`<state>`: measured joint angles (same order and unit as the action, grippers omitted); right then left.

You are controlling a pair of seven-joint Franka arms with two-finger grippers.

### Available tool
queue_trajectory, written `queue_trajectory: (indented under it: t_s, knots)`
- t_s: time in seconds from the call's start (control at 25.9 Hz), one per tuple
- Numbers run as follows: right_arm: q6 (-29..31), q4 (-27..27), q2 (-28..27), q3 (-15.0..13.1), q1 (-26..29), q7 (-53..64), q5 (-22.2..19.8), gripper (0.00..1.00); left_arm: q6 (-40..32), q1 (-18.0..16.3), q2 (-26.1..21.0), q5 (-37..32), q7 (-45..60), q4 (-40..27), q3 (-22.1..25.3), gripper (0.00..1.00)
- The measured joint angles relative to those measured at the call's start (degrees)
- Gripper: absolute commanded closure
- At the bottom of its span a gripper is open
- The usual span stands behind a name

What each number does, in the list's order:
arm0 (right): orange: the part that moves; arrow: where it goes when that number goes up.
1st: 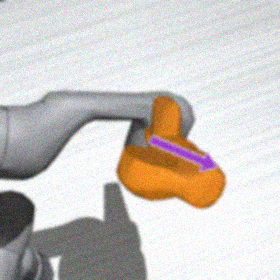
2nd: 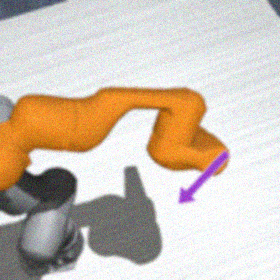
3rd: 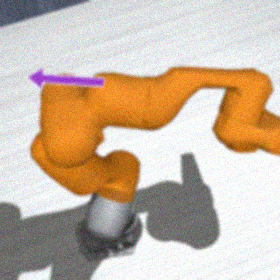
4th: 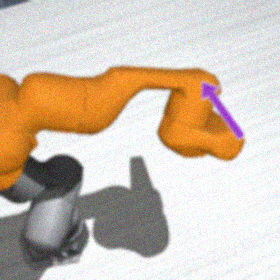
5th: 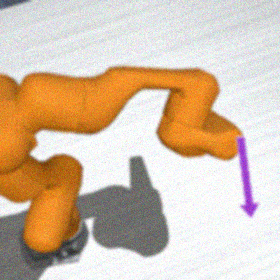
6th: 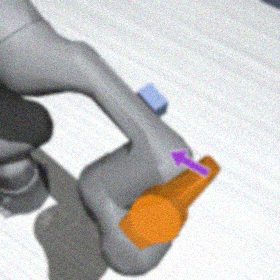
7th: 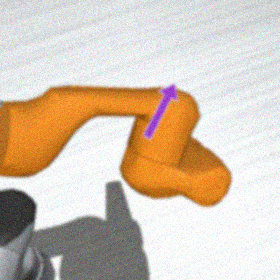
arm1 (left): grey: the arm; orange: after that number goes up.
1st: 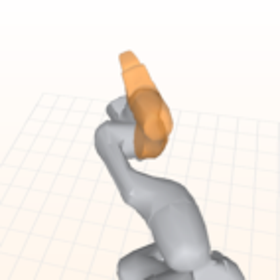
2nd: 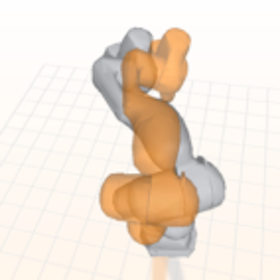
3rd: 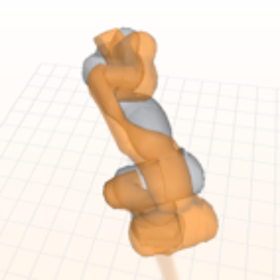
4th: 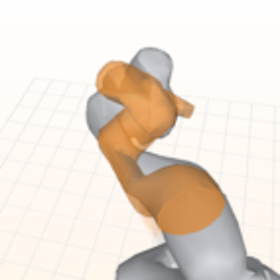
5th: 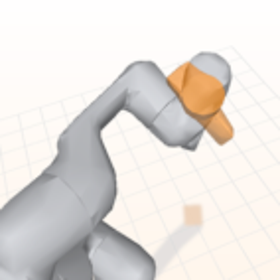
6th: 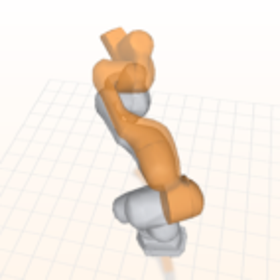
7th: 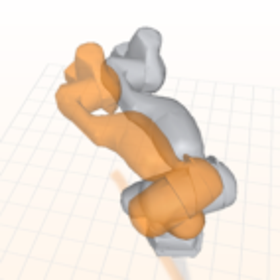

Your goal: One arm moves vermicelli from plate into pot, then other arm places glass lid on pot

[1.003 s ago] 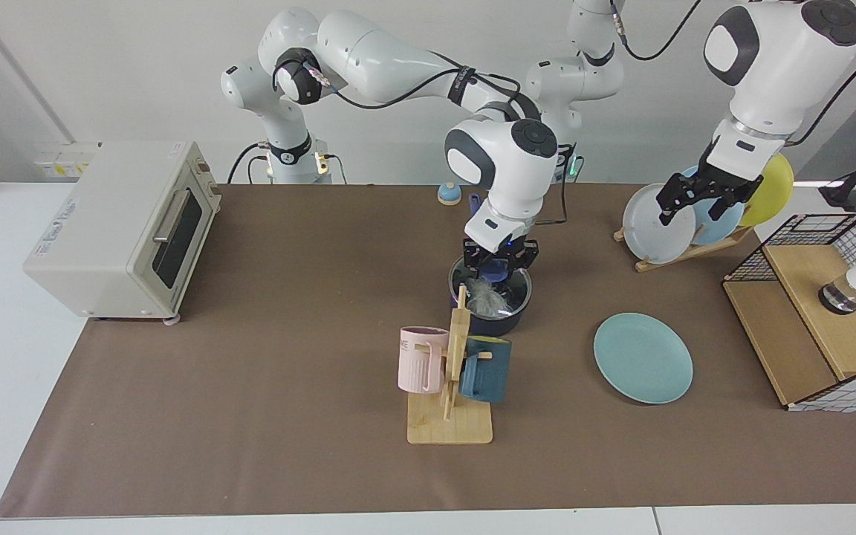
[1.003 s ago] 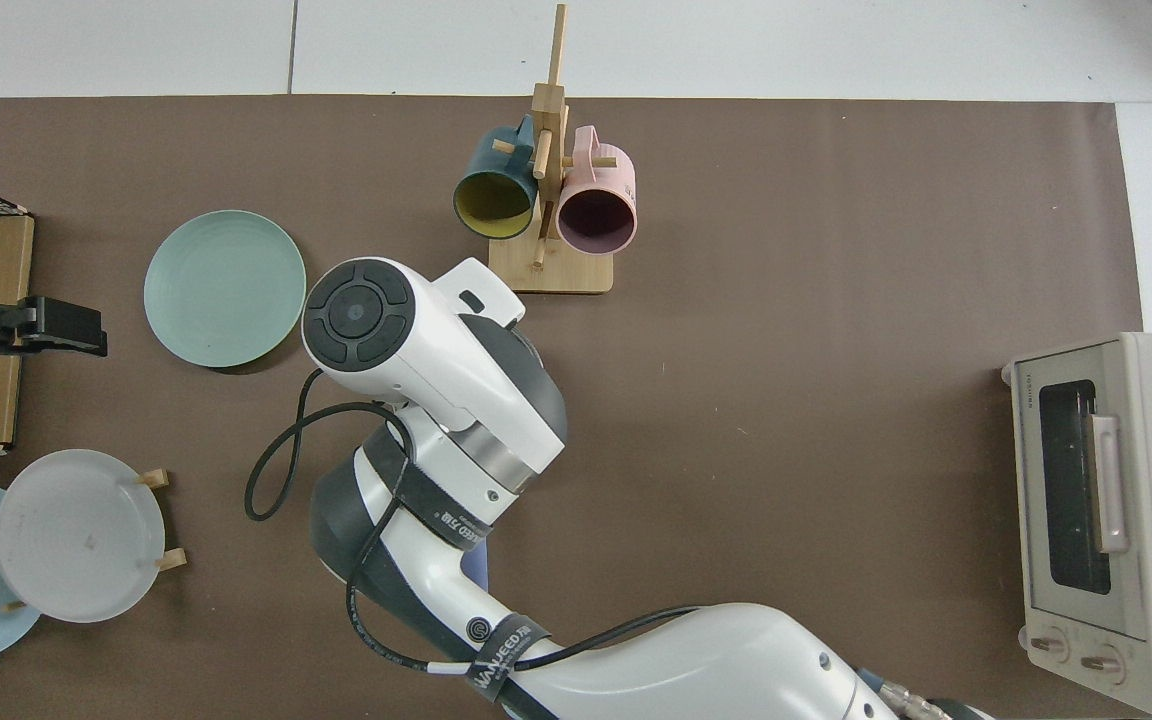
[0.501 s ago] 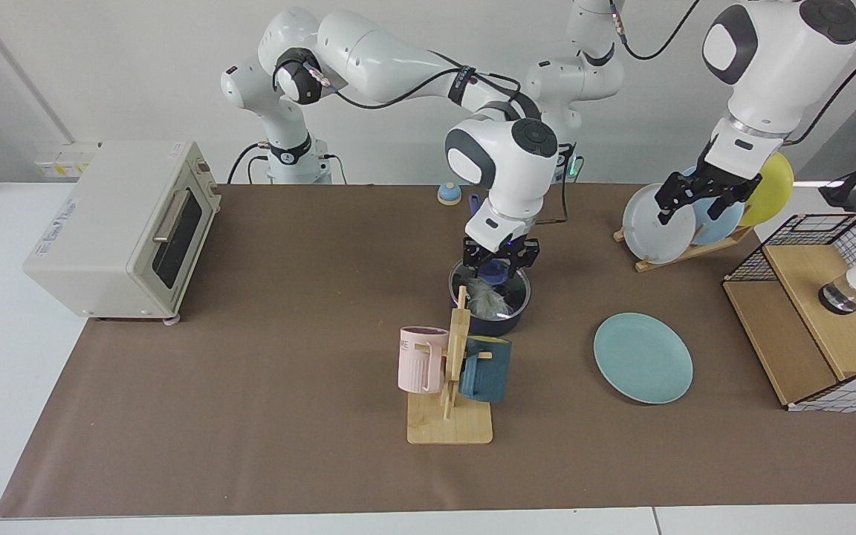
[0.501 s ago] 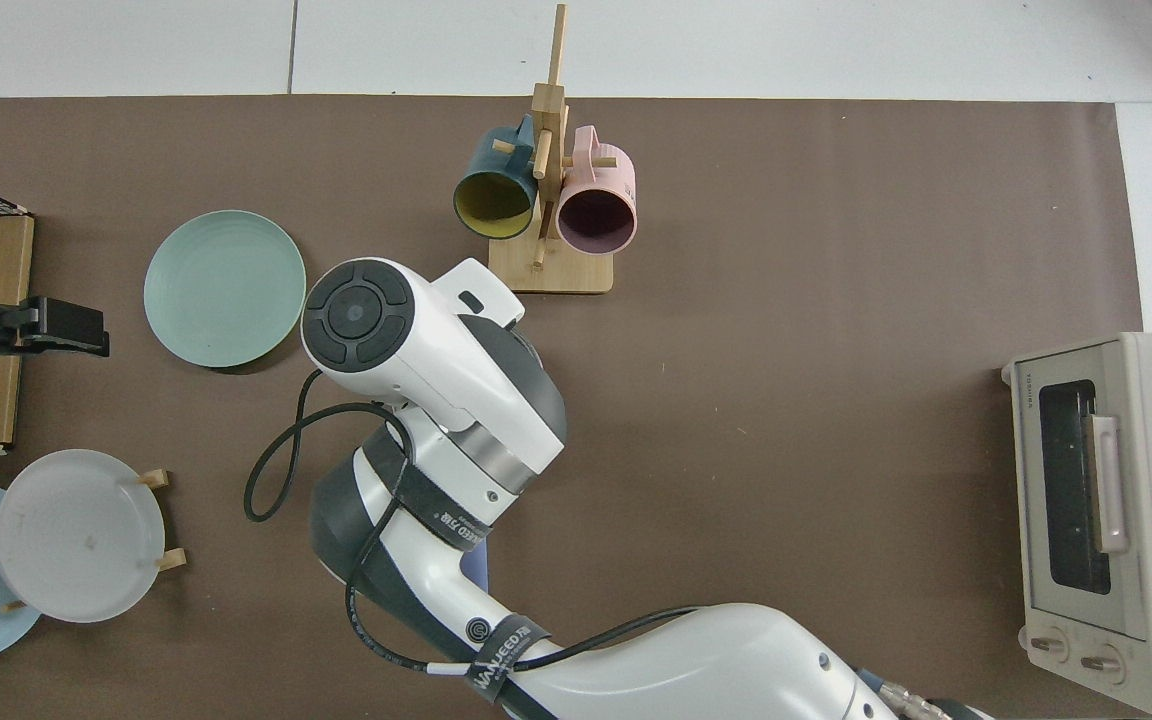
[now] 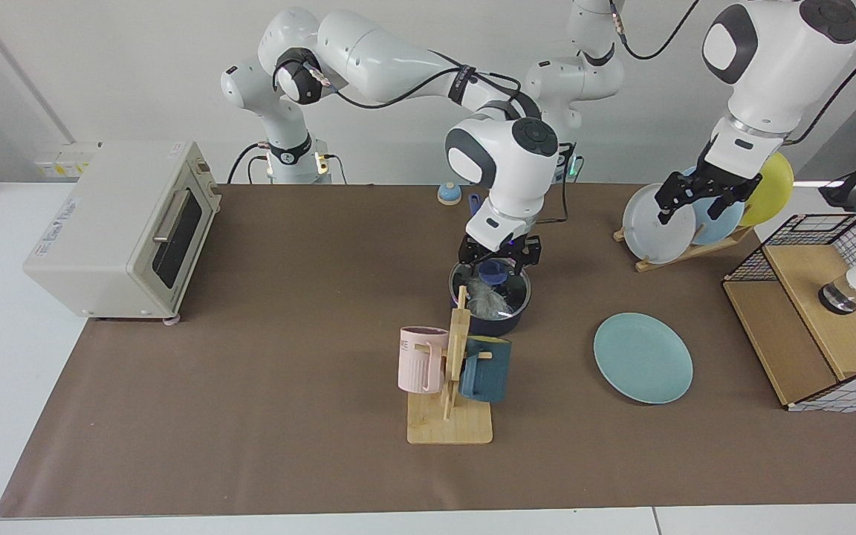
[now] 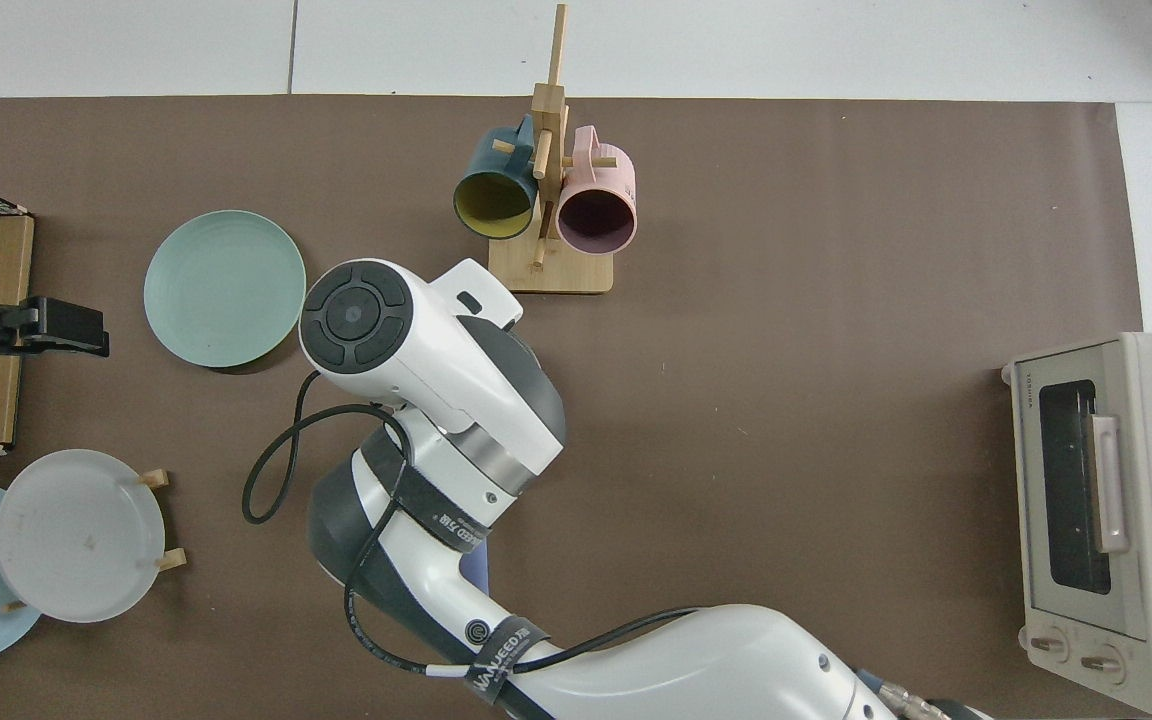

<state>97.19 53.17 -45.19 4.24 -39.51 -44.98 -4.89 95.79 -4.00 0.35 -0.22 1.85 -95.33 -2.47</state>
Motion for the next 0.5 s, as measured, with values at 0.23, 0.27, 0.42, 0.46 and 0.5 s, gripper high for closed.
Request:
queue_trajectory:
  t_s: [0.23,0.27,0.42,0.46,0.5]
  knots:
    - [-0.01,-0.95,1.36,-0.62,0.62,0.0,-0.05,0.0,0.0,0.0,0.02,0.0,0.0,0.0,0.0,0.0]
    - [-0.11,-1.07,2.15,-0.77,1.02,0.0,-0.08,0.0,0.0,0.0,0.02,0.0,0.0,0.0,0.0,0.0]
    - [-2.01,-0.34,7.15,-1.09,4.38,0.88,-0.08,0.0,0.0,0.0,0.02,0.0,0.0,0.0,0.0,0.0]
    - [-2.56,0.26,8.71,-1.09,5.56,1.88,-0.07,0.0,0.0,0.0,0.03,0.0,0.0,0.0,0.0,0.0]
    - [-3.01,1.1,10.4,-1.1,6.89,3.19,-0.06,0.0,0.0,0.0,0.03,0.0,0.0,0.0,0.0,0.0]
